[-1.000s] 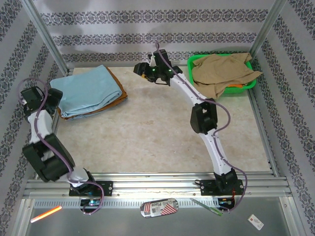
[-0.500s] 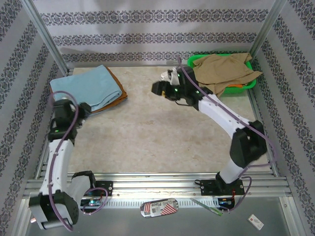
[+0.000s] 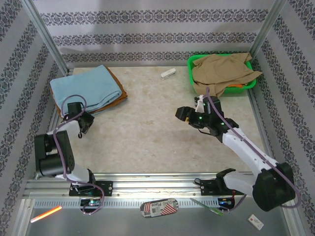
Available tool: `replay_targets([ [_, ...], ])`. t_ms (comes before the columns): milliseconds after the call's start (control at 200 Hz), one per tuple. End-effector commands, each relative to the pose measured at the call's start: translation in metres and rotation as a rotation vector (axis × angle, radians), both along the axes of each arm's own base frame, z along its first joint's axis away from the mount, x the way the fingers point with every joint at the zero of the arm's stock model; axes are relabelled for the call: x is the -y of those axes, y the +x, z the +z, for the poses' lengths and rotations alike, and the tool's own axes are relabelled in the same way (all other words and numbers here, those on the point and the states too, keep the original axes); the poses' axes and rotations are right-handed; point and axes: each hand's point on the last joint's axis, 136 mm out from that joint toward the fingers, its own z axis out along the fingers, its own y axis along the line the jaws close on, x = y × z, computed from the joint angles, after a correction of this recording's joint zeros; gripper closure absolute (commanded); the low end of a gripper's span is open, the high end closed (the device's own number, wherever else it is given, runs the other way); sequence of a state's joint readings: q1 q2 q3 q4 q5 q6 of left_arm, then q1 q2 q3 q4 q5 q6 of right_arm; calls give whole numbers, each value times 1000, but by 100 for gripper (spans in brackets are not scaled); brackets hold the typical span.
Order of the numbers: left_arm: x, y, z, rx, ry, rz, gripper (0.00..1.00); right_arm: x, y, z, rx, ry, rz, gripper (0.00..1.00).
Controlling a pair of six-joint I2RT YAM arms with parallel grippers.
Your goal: Fold and stack the trousers
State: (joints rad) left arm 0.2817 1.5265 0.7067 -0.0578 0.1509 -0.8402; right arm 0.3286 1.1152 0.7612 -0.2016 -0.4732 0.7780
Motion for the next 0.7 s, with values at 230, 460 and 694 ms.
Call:
replay_targets([
  [230,-59,64,-15,71,-72,154,100,41,-3,10,29,-33,-93,29],
  [460,-78,128,-5,77,-78,136,100,50,1,11,32,-41,-101,29],
  [694,-75,167,-15,90,-78,113,100,58,3,8,28,-40,-122,29],
])
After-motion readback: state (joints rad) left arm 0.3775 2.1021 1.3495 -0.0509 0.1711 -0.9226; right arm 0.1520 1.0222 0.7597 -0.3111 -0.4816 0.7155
